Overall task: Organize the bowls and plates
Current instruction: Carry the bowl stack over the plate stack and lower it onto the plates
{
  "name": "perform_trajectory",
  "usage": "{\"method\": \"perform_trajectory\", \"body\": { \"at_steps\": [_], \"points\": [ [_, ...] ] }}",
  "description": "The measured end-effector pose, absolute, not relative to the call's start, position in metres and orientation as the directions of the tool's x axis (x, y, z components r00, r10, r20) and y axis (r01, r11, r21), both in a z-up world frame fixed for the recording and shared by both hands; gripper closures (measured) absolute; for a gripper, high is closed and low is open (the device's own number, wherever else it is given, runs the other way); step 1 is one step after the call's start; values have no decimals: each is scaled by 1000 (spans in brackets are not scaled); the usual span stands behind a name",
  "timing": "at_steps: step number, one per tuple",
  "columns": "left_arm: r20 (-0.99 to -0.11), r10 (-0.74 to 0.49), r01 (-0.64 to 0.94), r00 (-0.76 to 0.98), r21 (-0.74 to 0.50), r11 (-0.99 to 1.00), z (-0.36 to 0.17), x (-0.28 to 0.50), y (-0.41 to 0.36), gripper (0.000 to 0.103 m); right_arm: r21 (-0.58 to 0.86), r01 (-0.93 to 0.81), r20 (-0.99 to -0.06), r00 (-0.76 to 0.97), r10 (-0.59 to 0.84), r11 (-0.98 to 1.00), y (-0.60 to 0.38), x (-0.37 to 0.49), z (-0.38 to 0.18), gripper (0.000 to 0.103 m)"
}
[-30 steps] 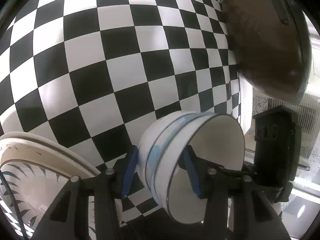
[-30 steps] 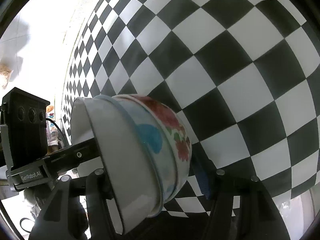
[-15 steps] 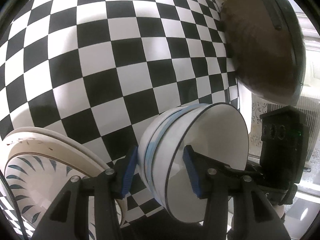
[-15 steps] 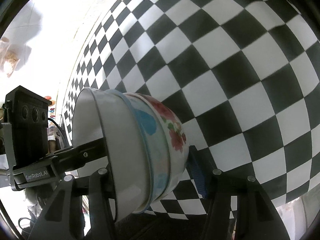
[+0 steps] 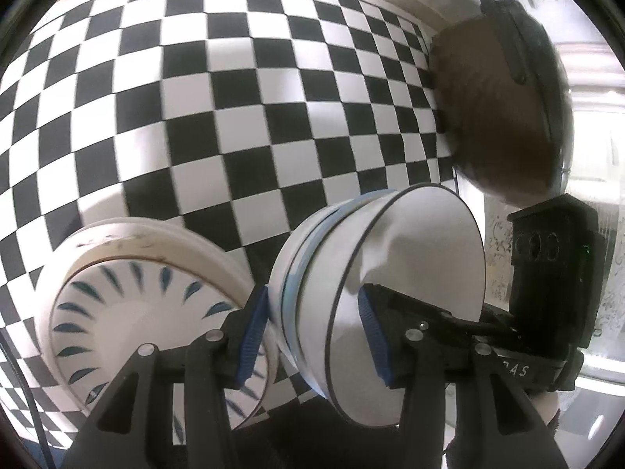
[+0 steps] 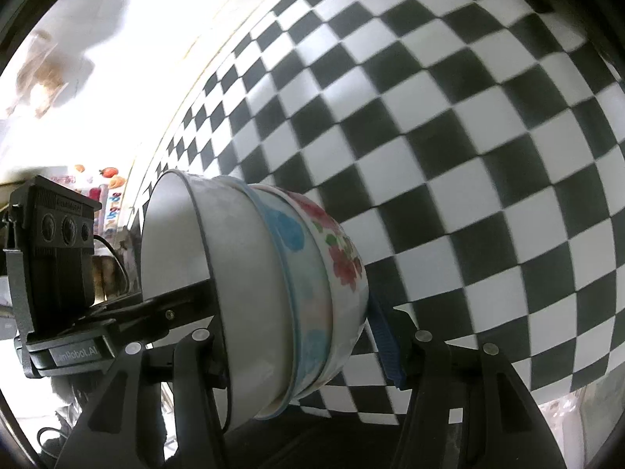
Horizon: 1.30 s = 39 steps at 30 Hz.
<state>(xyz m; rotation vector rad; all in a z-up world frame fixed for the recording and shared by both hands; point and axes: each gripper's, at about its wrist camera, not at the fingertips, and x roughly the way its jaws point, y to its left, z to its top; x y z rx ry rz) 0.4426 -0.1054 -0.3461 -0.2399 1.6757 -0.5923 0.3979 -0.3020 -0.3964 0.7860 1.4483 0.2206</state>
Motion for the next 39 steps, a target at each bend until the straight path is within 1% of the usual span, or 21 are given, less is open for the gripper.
{"method": "perform_trajectory", "body": {
  "at_steps": [10, 20, 26, 28, 39],
  "points": [
    [-869, -481, 98, -119, -492, 865, -332, 435, -46, 60, 608, 214, -793, 111, 599, 765, -222, 434, -373, 45],
    [-881, -469, 3, -67, -470, 883, -336, 422, 7, 60, 617, 113, -786, 33, 618, 779, -147, 449, -393, 45],
    [-882, -467, -48, -58, -465, 884, -347, 415, 28, 60, 606, 68, -794, -12, 608, 792, -132, 442, -407, 45],
    [-883, -466, -62, -59, -463, 884, -352, 414, 31, 60, 606, 61, -794, -25, 608, 793, -141, 434, -408, 45],
    [-886, -457, -89, -78, -451, 888, -369, 406, 38, 60, 599, 63, -796, -60, 602, 798, -127, 431, -427, 45]
  ]
}}
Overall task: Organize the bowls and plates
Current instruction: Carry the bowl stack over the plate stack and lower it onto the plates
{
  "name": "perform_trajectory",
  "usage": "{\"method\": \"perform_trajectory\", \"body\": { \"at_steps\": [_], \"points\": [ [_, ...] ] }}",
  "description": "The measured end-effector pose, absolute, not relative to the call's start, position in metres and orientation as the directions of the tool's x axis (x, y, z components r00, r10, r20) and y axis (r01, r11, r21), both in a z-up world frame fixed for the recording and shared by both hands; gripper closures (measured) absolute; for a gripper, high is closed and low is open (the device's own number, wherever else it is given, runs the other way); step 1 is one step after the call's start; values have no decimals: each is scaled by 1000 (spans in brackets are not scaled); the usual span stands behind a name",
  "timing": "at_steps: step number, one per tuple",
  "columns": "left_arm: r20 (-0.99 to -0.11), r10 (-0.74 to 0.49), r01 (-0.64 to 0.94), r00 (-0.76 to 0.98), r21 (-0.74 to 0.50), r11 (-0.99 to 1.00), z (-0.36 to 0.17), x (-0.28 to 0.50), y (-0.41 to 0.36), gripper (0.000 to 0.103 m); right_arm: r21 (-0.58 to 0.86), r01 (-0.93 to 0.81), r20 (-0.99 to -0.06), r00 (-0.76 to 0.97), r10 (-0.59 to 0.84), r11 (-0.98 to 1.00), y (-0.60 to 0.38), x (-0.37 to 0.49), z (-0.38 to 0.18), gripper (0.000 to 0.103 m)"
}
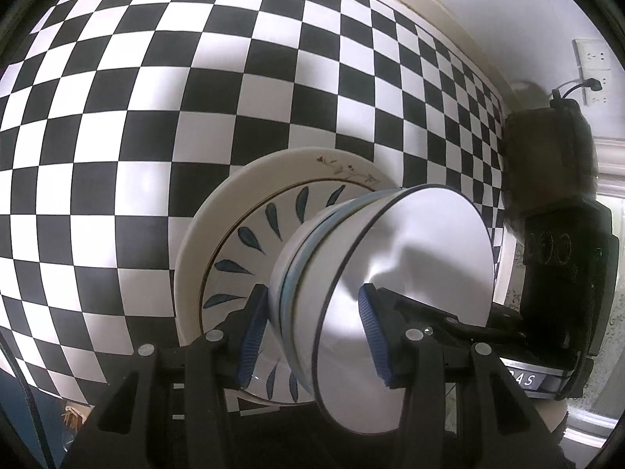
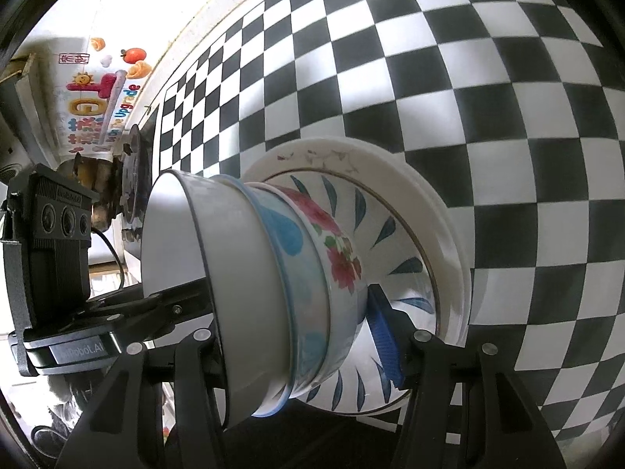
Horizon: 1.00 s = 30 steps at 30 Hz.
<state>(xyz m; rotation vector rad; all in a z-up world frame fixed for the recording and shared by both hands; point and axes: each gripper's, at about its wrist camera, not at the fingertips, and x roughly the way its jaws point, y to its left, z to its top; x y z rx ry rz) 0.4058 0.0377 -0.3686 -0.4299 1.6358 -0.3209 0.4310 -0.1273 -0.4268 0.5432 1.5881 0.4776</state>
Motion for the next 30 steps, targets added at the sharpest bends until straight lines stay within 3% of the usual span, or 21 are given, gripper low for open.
{"method": "perform_trajectory", "body": {
  "at_steps": [30],
  "points": [
    [-929, -369, -57, -27, -367, 928, -356, 402, 36, 60, 530, 44, -845, -59, 532, 847, -135, 423, -415, 45]
  ]
}}
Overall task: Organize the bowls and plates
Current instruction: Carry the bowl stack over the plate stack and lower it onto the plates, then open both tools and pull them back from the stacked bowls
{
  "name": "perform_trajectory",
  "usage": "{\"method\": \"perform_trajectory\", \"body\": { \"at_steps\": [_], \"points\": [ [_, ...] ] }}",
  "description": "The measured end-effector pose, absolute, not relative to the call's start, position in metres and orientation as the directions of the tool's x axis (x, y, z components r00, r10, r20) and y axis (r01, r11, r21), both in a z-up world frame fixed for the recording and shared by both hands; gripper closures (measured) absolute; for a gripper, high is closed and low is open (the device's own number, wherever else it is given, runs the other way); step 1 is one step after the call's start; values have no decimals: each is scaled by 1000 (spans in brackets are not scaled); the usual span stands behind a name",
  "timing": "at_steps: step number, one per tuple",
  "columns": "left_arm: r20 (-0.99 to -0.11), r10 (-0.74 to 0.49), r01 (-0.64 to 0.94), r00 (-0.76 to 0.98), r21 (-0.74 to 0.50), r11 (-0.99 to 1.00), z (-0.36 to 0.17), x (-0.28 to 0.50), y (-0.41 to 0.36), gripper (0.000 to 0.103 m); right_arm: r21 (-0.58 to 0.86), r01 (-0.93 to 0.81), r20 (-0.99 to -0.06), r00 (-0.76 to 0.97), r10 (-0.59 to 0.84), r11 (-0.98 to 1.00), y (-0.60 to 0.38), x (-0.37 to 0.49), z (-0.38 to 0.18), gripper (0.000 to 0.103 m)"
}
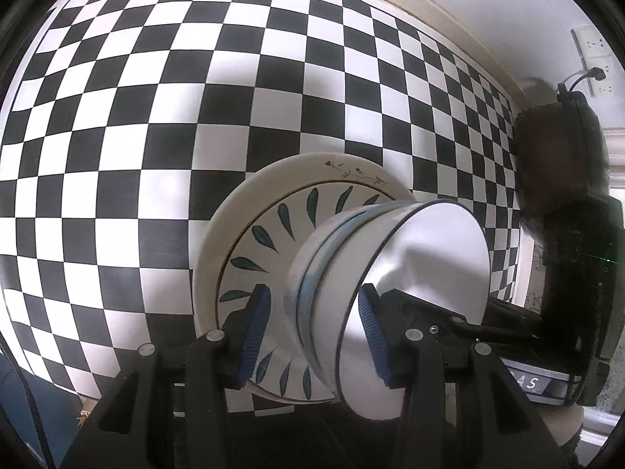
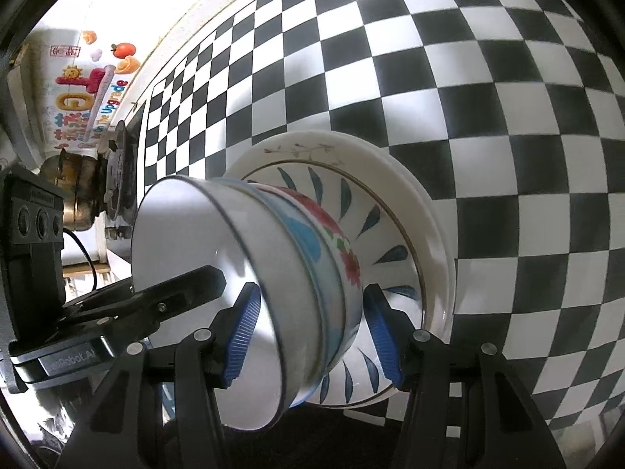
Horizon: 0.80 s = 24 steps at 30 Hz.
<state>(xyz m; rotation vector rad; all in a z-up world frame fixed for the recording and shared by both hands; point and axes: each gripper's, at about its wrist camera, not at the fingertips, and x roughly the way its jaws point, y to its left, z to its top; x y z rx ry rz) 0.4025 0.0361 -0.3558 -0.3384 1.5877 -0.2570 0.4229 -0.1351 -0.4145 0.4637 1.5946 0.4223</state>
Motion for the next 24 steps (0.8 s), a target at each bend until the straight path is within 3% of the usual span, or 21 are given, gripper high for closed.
{"method": "perform_trajectory", "body": {
  "at_steps": [5, 9, 13, 15, 20, 24],
  "points": [
    [-954, -298, -39, 17, -299, 954, -342, 396, 35, 60, 501, 14, -865, -32, 501, 865, -137, 420, -399, 45],
    [-977, -196, -31, 79, -199, 980, -324, 387, 35, 58, 398, -55, -916, 27, 399, 916, -134, 416, -373, 44],
    [-981, -115, -39, 155, -122, 992, -305, 378, 37, 57, 307, -119, -941, 107, 320, 944, -132, 407, -339, 21],
    [-976, -76, -41, 206, -87, 995, -294, 373, 37, 49, 262, -145, -948, 146, 283, 954, -132, 402, -324, 14],
    [-938, 27, -73, 345, 2, 997, -259, 358, 35, 15, 130, -187, -937, 297, 182, 974, -133, 383, -279, 9],
    [-904, 64, -99, 422, 25, 995, -232, 344, 33, 11, 48, -197, -908, 401, 125, 979, -138, 366, -249, 7]
  ]
}}
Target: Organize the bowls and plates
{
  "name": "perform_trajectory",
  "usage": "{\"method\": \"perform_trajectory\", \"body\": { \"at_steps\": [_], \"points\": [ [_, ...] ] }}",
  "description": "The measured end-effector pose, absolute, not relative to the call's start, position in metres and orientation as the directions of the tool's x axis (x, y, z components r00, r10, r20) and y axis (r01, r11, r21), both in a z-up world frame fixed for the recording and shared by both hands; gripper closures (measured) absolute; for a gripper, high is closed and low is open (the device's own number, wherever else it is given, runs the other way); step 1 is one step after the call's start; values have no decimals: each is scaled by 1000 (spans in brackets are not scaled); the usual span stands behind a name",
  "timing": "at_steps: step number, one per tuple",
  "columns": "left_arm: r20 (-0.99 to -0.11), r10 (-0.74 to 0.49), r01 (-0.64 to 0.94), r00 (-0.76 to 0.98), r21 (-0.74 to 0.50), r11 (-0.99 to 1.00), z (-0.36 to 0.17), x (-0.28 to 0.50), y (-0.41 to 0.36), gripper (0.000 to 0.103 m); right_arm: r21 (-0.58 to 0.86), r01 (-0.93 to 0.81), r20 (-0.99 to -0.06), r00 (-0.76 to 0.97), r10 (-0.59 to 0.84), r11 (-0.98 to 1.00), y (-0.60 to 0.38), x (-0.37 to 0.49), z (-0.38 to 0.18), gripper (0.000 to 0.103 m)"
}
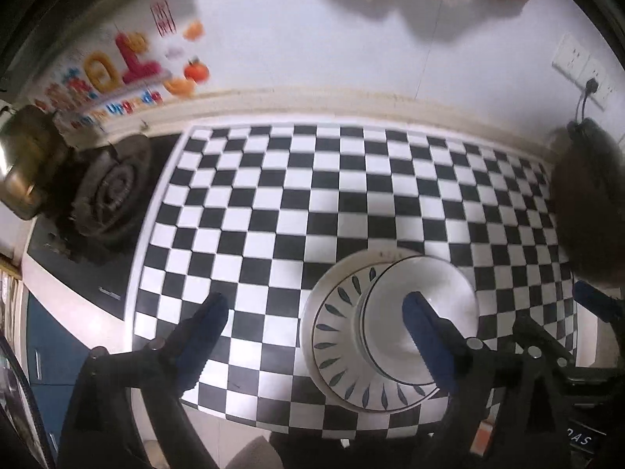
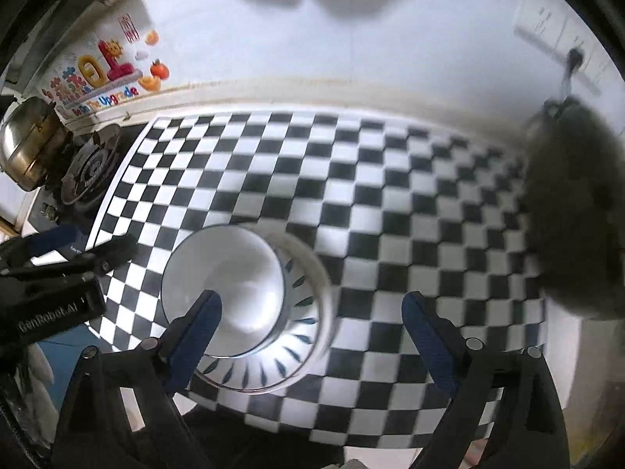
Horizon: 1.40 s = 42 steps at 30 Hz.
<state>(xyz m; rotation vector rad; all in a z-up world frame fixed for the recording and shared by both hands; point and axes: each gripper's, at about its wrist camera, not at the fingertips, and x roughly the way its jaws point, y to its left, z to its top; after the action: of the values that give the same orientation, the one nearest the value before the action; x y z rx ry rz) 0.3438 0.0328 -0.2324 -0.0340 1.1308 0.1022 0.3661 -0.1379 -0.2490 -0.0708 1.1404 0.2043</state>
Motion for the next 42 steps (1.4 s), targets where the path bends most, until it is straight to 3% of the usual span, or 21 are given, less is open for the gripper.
{"method": "perform_trajectory", "body": {
  "at_steps": [12, 25, 42],
  "points": [
    [-826, 15, -50, 564, -16, 999, -161, 276, 36, 9, 46, -107, -821, 563, 98, 993, -146, 295, -160, 7],
    [-725, -4, 37, 688, 30, 999, -81, 154, 64, 9, 40, 42, -679, 734, -4, 998, -110, 139, -62, 7],
    [-652, -38, 53, 758, 4, 999, -25, 44, 45, 9, -19, 84, -607, 791, -78, 996, -119, -5, 8, 7]
  ]
}}
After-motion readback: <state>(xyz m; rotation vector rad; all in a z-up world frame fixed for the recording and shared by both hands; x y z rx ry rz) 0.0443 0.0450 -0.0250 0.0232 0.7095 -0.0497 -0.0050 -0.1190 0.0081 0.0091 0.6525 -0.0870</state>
